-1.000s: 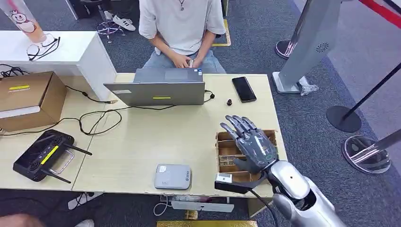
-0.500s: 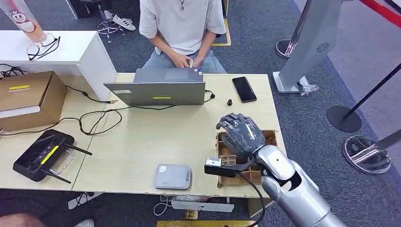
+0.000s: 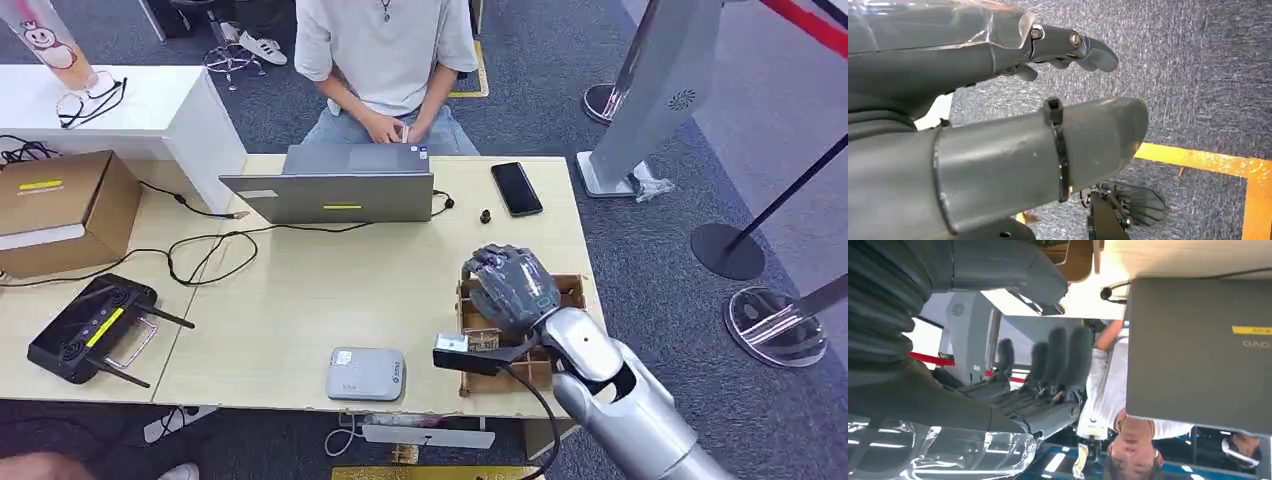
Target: Pass the card to the sensor for recognition and then transmit it.
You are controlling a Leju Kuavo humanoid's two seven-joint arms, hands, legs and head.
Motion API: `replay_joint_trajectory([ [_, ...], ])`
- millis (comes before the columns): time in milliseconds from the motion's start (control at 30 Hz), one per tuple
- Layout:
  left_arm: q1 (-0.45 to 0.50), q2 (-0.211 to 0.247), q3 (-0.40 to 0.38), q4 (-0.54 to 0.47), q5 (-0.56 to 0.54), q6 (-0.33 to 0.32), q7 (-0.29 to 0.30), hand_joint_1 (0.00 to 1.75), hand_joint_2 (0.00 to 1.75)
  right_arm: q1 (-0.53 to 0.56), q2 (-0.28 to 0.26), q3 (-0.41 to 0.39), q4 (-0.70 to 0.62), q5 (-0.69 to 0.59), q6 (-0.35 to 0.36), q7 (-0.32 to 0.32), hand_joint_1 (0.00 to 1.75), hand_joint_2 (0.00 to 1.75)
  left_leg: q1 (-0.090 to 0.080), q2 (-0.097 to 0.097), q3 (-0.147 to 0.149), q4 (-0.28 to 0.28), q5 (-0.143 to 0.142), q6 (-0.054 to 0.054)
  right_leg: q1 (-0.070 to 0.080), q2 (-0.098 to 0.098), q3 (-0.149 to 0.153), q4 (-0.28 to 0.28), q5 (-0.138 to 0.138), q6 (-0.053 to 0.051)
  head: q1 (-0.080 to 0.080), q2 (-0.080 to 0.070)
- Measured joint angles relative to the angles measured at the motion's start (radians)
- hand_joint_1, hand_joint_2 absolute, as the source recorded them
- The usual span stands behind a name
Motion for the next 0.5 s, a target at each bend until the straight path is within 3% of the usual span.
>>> replay_joint_trajectory([
  [233, 0.0, 0.0, 0.0, 0.0, 0.0, 0.001, -0.003, 0.0, 0.0, 0.023, -0.013, -0.003, -0.044, 0.013, -0.006, 0.004, 0.66, 1.75, 0.0, 0.0, 0.0, 0.0, 0.0, 0.0, 0.0, 0.0, 0.0, 0.0, 0.0, 0.0, 0.0, 0.0],
  [367, 0.001, 0.001, 0.0, 0.0, 0.0, 0.002, -0.003, 0.0, 0.0, 0.038, -0.022, -0.006, -0.065, 0.014, -0.006, 0.009, 0.86, 1.75, 0.0, 0.0, 0.0, 0.0, 0.0, 0.0, 0.0, 0.0, 0.0, 0.0, 0.0, 0.0, 0.0, 0.0],
  [500, 0.002, 0.001, 0.0, 0.0, -0.001, 0.002, -0.004, 0.0, 0.0, 0.061, -0.034, -0.011, -0.084, 0.015, -0.006, 0.012, 0.94, 1.75, 0.0, 0.0, 0.0, 0.0, 0.0, 0.0, 0.0, 0.0, 0.0, 0.0, 0.0, 0.0, 0.0, 0.0],
])
